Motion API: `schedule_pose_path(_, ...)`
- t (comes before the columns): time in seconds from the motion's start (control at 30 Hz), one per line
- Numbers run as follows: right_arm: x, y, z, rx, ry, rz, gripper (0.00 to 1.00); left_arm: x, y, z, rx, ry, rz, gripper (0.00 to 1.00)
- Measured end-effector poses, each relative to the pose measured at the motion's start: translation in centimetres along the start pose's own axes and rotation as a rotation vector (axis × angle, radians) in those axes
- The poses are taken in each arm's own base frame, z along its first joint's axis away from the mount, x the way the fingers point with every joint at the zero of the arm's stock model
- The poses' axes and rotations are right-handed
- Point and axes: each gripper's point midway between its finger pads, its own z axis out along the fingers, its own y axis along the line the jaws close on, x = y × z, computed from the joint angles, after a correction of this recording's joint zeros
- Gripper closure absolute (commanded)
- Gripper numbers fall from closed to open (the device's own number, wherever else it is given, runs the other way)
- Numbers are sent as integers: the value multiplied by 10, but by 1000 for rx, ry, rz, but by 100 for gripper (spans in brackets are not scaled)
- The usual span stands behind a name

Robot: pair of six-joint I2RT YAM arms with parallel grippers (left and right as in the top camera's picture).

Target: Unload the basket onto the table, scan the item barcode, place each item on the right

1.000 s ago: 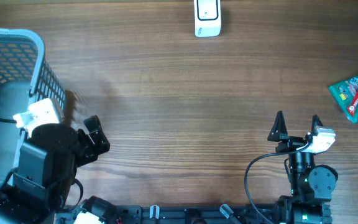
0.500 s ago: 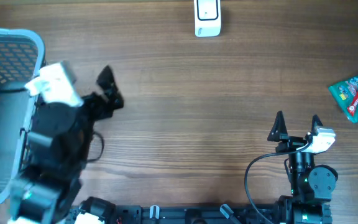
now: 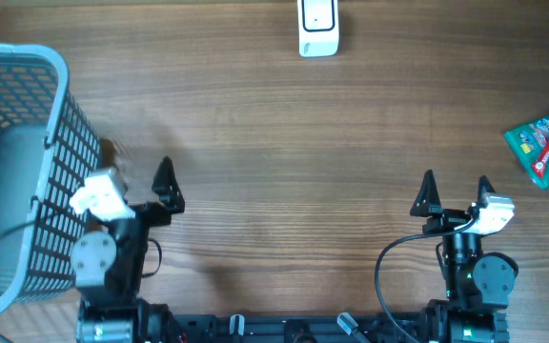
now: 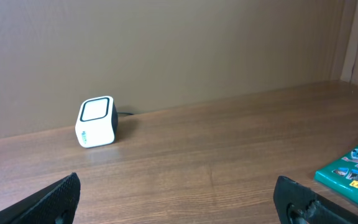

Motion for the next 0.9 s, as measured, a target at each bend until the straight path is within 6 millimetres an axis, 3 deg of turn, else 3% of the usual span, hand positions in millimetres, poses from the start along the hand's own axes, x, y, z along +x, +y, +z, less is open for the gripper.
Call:
schedule_pose_path(0.33,0,0,0,0,0,0,0,39,24,-2,-24,-98,3,0)
schedule_pose_path(0.57,0,0,0,0,0,0,0,53,41,-2,-83,-101,39,0)
schedule_pose_path(0.9,0,0,0,0,0,0,0,54,38,-2,-72,-95,100,0)
